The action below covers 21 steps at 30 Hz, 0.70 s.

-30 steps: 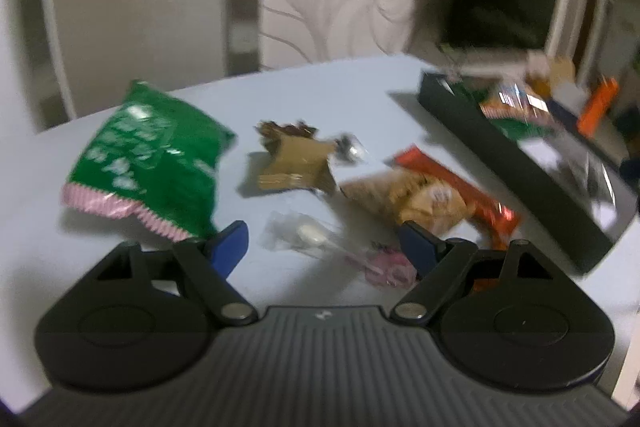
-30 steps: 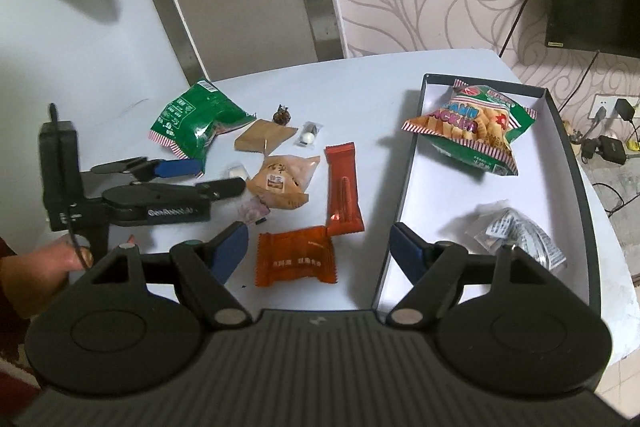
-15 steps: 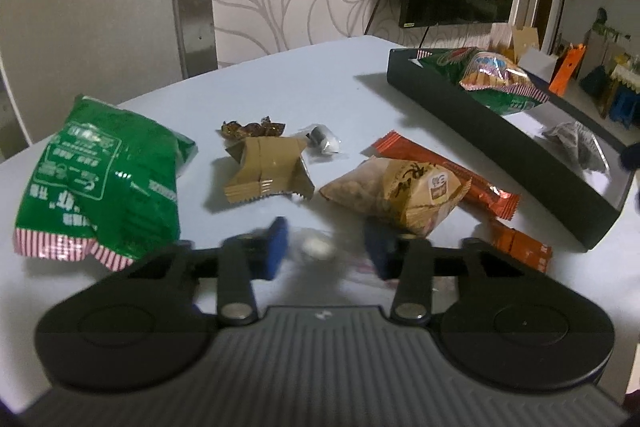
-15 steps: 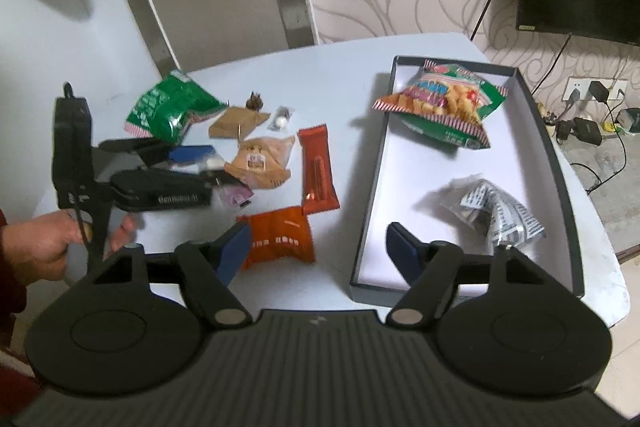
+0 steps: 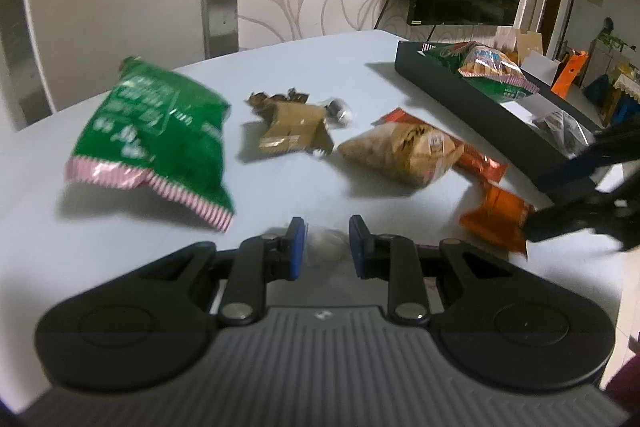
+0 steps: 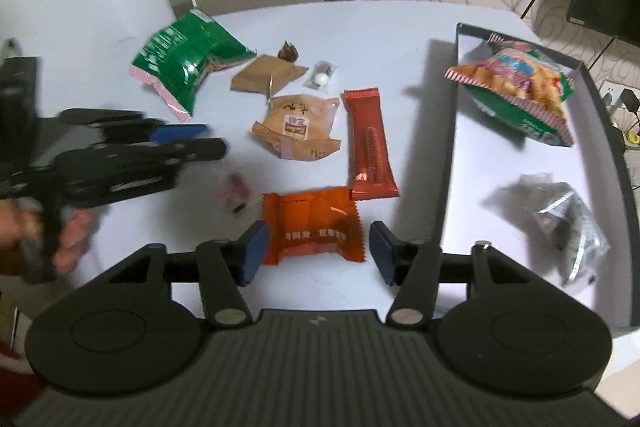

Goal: Organize snacks

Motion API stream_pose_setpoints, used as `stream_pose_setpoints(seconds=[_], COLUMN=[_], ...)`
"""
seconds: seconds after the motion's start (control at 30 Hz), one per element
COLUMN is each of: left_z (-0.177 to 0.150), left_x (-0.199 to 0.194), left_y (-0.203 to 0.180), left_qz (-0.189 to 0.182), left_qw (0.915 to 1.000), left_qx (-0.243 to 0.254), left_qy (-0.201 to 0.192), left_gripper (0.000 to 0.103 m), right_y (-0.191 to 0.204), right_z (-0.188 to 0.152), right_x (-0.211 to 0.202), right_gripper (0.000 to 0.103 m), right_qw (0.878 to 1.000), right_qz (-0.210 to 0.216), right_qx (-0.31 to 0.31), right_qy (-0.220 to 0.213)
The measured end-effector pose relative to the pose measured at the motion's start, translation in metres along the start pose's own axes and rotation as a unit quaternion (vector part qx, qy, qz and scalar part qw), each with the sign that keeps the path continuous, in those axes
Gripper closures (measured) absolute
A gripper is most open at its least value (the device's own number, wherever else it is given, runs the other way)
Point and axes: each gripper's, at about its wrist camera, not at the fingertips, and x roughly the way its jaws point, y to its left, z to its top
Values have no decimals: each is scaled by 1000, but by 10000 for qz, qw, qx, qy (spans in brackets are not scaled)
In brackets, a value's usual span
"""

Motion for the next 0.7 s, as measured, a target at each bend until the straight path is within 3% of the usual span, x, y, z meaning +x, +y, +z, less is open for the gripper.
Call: stream_pose_setpoints(seconds=[0.17,0.3,0.5,0.57,0.7], left_z=[-9,-11,-11,-12,-14], left_x=[-15,-21,-22,-22,-24], left_y=[9,12,11,10,6], left_qz=[84,86,75,56,-26], left_qw=[9999,9997,9996,9993,9990], left_qx=[-135,-201,-255,-346,-440], left_qy=[48,91,127,118,109], left_gripper=[73,68,60,55,54], right_y=[15,34,50,48,45], right_z=[3,2,-4,-7,-10], right_x=[32,37,29,28,25], right_gripper=[33,46,50,50,49], right_qw=[9994,9953,9934,9947,9965], right_qz=[-83,-172,-121,-121,-163], right_qx=[-269,-946,-1136,-1015,-811], right_qy=[219,93,77,93,88])
